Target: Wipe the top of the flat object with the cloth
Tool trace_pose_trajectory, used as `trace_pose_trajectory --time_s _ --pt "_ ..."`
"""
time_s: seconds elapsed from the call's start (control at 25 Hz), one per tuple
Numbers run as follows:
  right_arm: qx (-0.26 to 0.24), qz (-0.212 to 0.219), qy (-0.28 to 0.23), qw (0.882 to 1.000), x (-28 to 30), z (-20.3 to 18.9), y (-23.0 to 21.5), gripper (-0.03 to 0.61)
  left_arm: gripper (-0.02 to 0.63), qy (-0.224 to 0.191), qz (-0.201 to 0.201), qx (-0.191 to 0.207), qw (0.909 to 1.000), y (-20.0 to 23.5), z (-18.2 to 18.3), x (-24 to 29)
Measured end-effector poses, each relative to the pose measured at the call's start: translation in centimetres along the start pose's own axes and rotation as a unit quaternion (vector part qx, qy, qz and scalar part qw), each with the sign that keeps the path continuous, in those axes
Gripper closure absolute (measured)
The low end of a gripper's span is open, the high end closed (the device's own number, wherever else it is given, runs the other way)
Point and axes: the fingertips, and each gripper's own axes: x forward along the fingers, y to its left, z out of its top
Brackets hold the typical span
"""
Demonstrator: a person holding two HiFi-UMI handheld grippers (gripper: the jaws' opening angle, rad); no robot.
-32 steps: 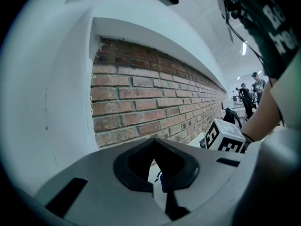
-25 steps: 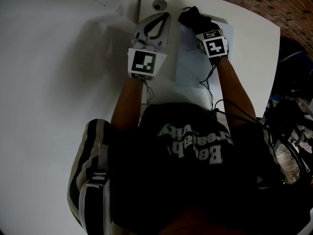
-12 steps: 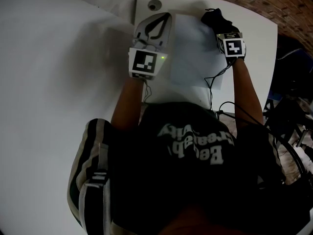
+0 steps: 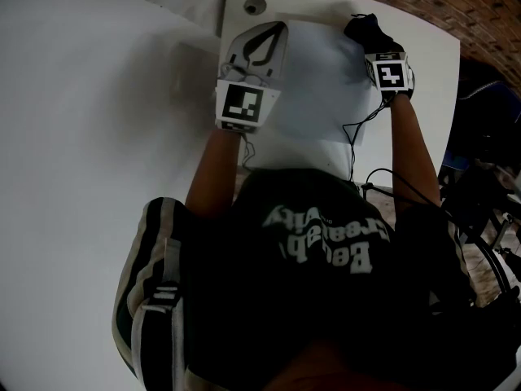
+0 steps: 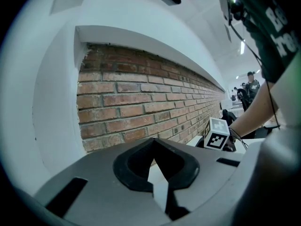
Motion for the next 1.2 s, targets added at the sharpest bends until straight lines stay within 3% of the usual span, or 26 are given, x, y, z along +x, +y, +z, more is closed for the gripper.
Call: trace_pose_trajectory --time_s 0.68,0.8,1.08,1.2 --pt "-0.032 0.016 0.015 0.999 -2.3 -2.3 1.5 0.514 0.617 0.0 -0.006 0.008 0.9999 -1.8 0.6 -1.9" --pt "-0.023 0.02 0.02 0.999 -3.4 -3.4 2.3 0.515 0.617 0.007 -0.015 0.031 0.9994 -2.2 0.8 -2.5" --pt "-0.028 0.02 0.034 0.999 -5.3 -6.5 3.7 0.515 0.617 -0.009 -0.04 0.018 0.999 -3.7 0.7 -2.6" --pt "-0.033 0.014 0.043 0.998 -6.2 -8.0 4.4 0.515 0.617 -0.005 -0.05 0.03 0.9983 -4.0 0.4 -3.1"
